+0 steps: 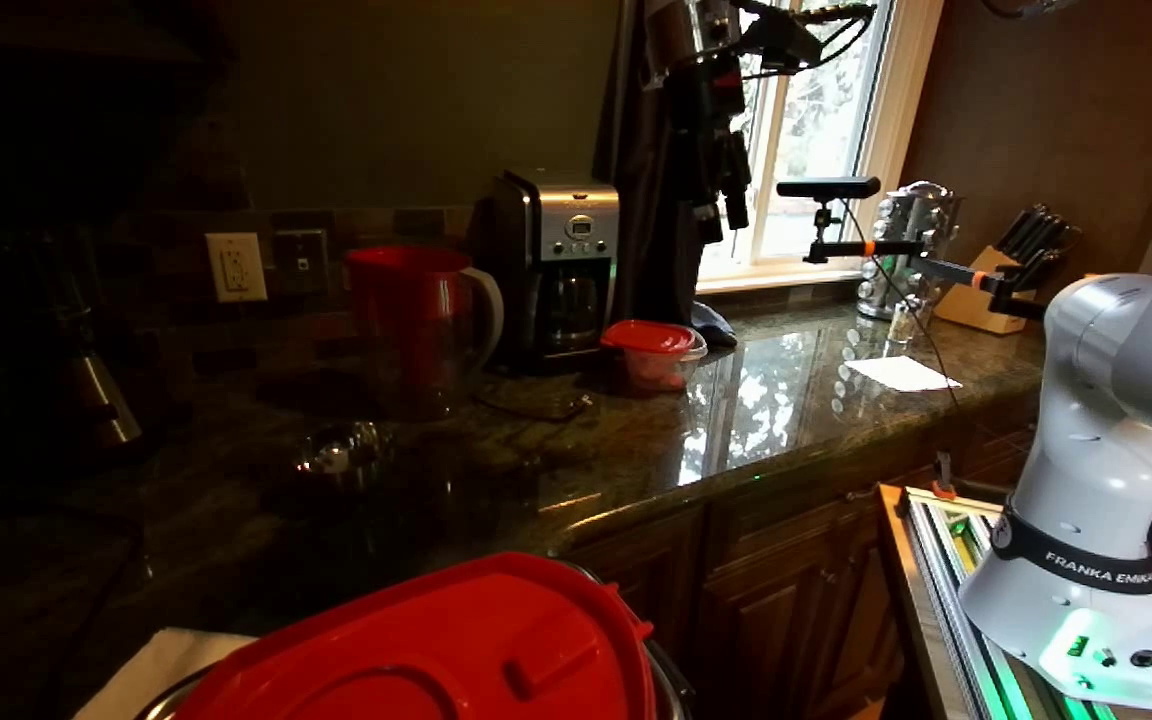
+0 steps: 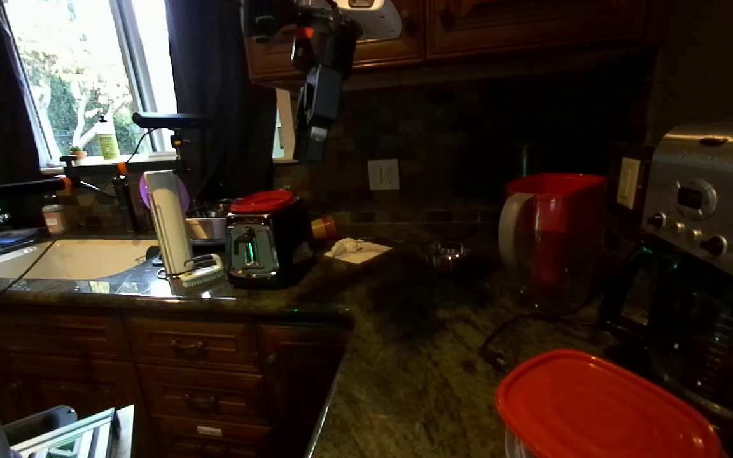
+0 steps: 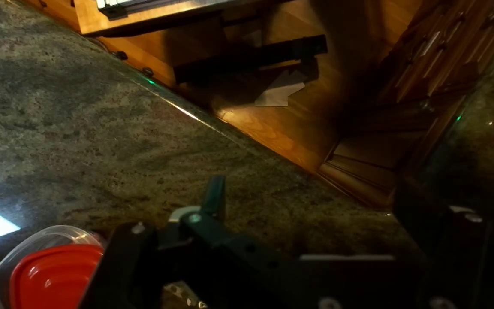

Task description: Put the silver bowl on the red lid, then move the jar to the left

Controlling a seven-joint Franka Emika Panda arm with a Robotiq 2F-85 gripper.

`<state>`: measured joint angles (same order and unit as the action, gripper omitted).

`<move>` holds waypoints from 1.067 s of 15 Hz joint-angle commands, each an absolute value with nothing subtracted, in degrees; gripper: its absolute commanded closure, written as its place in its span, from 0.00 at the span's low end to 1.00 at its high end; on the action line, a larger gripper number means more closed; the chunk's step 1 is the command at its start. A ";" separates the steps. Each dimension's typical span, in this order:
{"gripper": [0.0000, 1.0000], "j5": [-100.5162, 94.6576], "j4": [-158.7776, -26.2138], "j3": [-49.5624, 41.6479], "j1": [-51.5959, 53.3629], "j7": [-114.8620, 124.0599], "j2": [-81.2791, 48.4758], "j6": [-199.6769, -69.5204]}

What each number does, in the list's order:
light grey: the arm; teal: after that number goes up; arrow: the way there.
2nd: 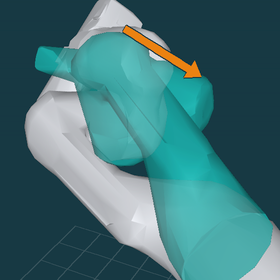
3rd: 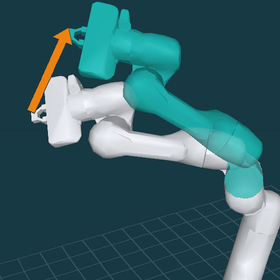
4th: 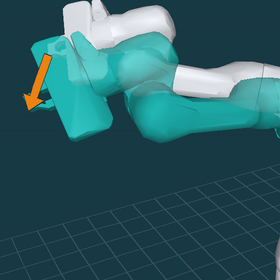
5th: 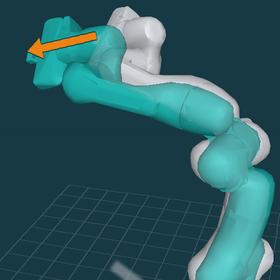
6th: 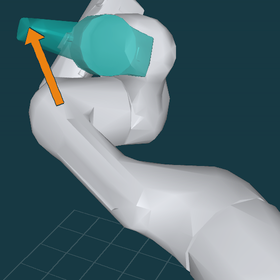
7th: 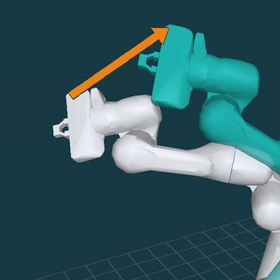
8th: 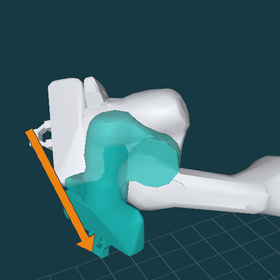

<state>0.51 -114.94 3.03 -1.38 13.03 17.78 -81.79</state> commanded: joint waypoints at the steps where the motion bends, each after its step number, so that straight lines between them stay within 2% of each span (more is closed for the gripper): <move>1: 0.00 0.46 -114.83 2.80 -1.12 13.07 17.73 -81.70; 9: 0.00 0.28 -111.81 6.54 4.67 1.19 10.19 -106.04; 16: 0.00 -15.56 -98.06 9.12 7.95 -3.91 -10.06 -106.73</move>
<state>-8.44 -105.58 9.02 6.69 -2.84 -1.58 -107.05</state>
